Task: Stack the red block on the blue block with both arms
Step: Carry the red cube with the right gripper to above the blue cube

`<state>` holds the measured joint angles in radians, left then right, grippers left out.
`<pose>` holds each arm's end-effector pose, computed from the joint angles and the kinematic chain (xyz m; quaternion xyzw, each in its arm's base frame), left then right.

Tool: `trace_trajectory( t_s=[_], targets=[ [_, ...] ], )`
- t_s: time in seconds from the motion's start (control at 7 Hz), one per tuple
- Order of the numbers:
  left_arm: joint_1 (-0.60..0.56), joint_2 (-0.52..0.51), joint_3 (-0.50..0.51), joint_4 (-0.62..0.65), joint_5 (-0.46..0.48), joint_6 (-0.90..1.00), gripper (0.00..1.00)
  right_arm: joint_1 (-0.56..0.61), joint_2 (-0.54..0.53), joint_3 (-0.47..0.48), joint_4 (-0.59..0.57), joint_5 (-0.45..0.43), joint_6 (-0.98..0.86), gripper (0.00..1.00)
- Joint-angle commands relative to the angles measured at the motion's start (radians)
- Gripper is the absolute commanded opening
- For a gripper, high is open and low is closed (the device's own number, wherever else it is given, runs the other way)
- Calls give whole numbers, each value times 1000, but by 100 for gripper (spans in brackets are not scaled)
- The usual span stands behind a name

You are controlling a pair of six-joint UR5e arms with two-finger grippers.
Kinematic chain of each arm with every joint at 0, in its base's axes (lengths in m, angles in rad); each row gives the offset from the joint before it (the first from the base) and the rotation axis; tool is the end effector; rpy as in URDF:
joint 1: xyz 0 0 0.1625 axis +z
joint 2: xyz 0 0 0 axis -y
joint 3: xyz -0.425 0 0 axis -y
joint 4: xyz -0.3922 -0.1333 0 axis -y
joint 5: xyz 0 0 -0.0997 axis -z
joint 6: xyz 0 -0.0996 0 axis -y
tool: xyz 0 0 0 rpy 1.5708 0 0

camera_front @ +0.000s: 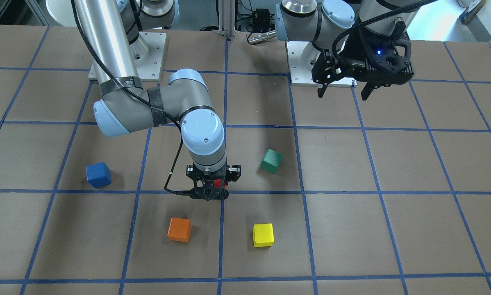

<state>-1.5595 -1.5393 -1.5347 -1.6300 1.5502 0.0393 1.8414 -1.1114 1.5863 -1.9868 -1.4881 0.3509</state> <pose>-0.1299 -0.4800 0.5150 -0.0140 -0.9998 0.0045 0.0102 0.3050 -0.5701 0.2591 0.0413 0.9979 0.0406 0.0303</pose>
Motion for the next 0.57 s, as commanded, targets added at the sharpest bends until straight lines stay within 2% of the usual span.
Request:
trace_trajectory(
  t_s=[0.0,0.43],
  targets=[
    [-1,-2,1,1,-1,4,100,-150,-117,0,127,9,-127,0],
    [-1,-1,1,1,-2,5,100,-330,-235,6,291,-3,-397,0]
  ],
)
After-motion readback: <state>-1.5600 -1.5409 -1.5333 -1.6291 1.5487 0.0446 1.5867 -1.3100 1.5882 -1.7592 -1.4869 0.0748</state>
